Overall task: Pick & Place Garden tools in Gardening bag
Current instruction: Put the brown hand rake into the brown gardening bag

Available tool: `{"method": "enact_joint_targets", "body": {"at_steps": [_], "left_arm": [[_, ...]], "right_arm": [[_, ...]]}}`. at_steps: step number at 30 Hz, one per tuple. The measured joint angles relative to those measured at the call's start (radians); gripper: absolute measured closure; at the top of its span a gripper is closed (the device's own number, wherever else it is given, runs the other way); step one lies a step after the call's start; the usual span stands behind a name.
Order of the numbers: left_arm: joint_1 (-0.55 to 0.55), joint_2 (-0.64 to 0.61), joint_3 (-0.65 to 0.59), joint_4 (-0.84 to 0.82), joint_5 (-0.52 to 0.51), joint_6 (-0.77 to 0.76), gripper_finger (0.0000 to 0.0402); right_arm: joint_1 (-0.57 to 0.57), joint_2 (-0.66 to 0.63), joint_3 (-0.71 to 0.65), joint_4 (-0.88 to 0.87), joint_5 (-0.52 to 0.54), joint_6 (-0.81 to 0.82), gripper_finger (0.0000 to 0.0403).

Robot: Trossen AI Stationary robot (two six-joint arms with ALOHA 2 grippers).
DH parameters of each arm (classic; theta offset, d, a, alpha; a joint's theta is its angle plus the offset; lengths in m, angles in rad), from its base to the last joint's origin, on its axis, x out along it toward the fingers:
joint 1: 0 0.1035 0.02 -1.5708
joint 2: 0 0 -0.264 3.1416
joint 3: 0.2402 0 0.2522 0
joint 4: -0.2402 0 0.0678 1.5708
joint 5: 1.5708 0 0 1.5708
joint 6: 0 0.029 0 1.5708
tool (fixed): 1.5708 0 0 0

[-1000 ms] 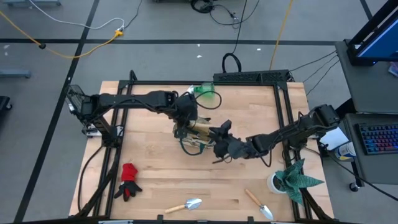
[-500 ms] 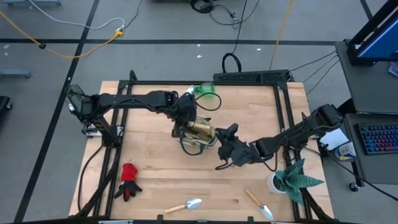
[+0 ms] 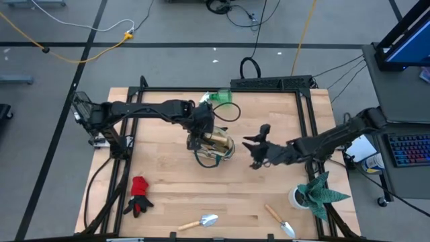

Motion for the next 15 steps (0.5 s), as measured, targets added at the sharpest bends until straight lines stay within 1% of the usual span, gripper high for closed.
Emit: {"method": "enact_joint_targets", "body": {"at_steps": [5, 9, 12, 15], "left_arm": [[0.002, 0.039, -0.001, 0.011, -0.009, 0.018, 0.0393], [0.004, 0.072, -0.001, 0.020, -0.009, 0.019, 0.0394], [0.008, 0.086, -0.001, 0.033, -0.009, 0.020, 0.0386], [0.012, 0.099, -0.001, 0.045, -0.008, 0.022, 0.0386]], "right_arm": [[-0.025, -0.102, -0.089, 0.014, -0.006, 0.060, 0.0314], [-0.038, -0.149, -0.171, 0.150, -0.032, 0.020, 0.0318], [-0.043, -0.166, -0.236, 0.282, -0.097, -0.042, 0.0321], [-0.042, -0.169, -0.285, 0.414, -0.132, -0.109, 0.0321]]}}
